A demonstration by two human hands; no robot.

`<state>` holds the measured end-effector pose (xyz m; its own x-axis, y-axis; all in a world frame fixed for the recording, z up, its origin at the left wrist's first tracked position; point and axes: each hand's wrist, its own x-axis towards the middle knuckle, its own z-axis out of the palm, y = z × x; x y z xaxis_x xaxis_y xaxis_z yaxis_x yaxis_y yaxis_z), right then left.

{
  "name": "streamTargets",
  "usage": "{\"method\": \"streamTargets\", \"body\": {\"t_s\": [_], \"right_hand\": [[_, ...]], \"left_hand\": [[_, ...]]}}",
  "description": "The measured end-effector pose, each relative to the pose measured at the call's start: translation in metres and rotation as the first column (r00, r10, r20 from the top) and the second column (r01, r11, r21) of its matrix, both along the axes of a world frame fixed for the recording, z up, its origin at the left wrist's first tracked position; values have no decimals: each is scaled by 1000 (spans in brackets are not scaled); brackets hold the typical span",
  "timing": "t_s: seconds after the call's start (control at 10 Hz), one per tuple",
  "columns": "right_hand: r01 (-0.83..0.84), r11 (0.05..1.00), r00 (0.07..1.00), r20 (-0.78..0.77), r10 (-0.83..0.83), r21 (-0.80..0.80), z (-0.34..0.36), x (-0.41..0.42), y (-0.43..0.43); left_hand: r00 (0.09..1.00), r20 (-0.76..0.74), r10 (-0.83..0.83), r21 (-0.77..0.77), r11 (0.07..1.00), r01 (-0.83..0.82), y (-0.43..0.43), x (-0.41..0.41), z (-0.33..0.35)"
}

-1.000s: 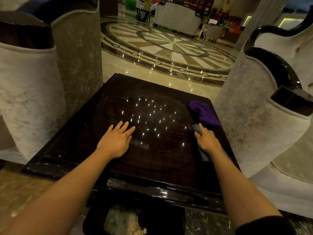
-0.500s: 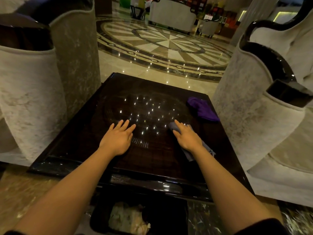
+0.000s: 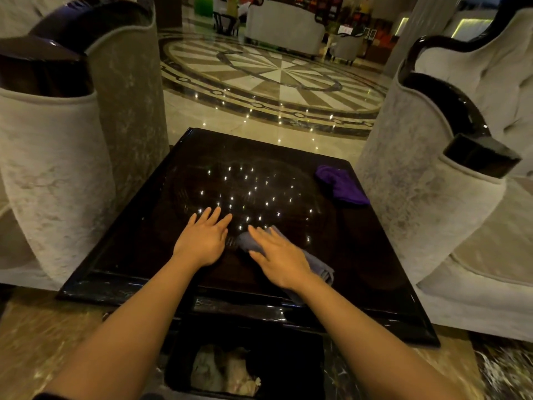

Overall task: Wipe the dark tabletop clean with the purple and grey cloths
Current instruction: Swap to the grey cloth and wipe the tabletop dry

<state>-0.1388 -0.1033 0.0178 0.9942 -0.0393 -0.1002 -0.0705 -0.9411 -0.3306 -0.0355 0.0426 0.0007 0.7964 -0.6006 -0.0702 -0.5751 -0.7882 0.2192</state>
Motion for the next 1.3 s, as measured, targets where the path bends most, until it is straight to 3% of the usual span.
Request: {"method": "streamTargets", "body": {"t_s": [0.4, 0.5, 0.7, 0.8, 0.9, 1.1, 1.3], "right_hand": [[-234, 972, 972, 31, 234, -15, 6, -36, 37], [-259, 964, 965, 45, 257, 52, 9, -40, 41], [-233, 938, 972, 102, 214, 257, 18, -42, 44], [-185, 883, 970, 224, 94, 431, 39, -31, 40], [-164, 858, 952, 306, 8, 488, 59, -20, 25], [-57, 942, 928, 366, -72, 330, 83, 8, -32], [174, 980, 910, 365, -196, 91, 59, 47, -113]], "left_hand": [[1000, 11, -6, -2, 1000, 6, 0, 4, -4], [1000, 12, -2, -1, 1000, 2, 0, 3, -4], [1000, 28, 0, -11, 1000, 1, -1, 5, -7], [999, 0, -42, 78, 996, 42, 1, 12, -7], [999, 12, -50, 62, 997, 49, 3, 10, -7], [1000, 7, -6, -7, 1000, 6, 1, 5, -5], [1000, -2, -8, 17, 1000, 8, 1, 5, -3]]}}
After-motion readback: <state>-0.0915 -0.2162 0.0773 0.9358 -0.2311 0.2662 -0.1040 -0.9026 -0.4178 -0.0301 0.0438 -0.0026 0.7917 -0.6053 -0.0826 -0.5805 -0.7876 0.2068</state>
